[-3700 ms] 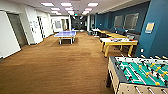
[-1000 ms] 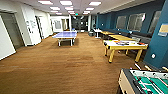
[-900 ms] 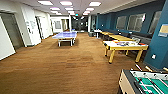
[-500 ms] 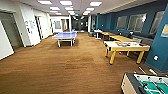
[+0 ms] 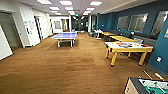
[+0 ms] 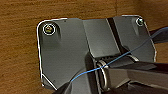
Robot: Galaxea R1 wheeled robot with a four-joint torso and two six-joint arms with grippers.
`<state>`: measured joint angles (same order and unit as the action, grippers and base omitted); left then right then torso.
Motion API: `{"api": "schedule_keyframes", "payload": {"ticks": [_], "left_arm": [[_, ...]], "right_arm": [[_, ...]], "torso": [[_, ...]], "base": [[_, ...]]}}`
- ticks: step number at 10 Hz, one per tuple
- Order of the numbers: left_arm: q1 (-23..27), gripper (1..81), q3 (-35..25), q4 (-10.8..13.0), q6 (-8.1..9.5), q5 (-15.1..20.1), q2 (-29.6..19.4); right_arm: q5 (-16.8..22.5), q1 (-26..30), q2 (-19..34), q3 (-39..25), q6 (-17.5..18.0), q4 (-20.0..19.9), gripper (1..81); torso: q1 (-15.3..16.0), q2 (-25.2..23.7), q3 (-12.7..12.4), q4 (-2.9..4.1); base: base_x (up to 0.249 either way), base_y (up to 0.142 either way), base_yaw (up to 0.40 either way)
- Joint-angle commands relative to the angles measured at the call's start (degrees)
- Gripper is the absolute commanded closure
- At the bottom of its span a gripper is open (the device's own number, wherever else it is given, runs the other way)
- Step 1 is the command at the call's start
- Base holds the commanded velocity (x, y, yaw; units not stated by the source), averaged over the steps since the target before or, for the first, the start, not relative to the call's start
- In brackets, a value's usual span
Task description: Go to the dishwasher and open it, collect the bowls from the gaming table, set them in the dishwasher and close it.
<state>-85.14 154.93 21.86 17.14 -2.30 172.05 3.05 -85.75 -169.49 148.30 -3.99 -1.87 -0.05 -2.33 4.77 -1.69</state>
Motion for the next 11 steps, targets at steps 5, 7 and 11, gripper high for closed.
{"api": "schedule_keyframes", "payload": {"ticks": [5,7,11], "left_arm": [[3.09,1.0,-0.06,-0.41,-0.09,2.57,-0.21],[3.09,1.0,-0.06,-0.32,-0.09,2.57,-0.12],[3.09,1.0,-0.06,-0.58,-0.09,2.57,-0.21]], "right_arm": [[3.46,2.81,0.26,-0.04,-0.14,0.11,1.0],[3.46,2.64,0.18,0.49,-0.14,0.02,1.0],[3.46,2.38,-0.18,0.49,-0.06,-0.24,1.0]], "torso": [[0.05,0.0,0.0,0.0],[0.05,0.0,0.0,0.0],[0.05,0.0,0.0,0.0]], "base": [[0.194,0.0,0.0],[0.194,0.0,0.0],[0.194,0.0,0.0]]}}
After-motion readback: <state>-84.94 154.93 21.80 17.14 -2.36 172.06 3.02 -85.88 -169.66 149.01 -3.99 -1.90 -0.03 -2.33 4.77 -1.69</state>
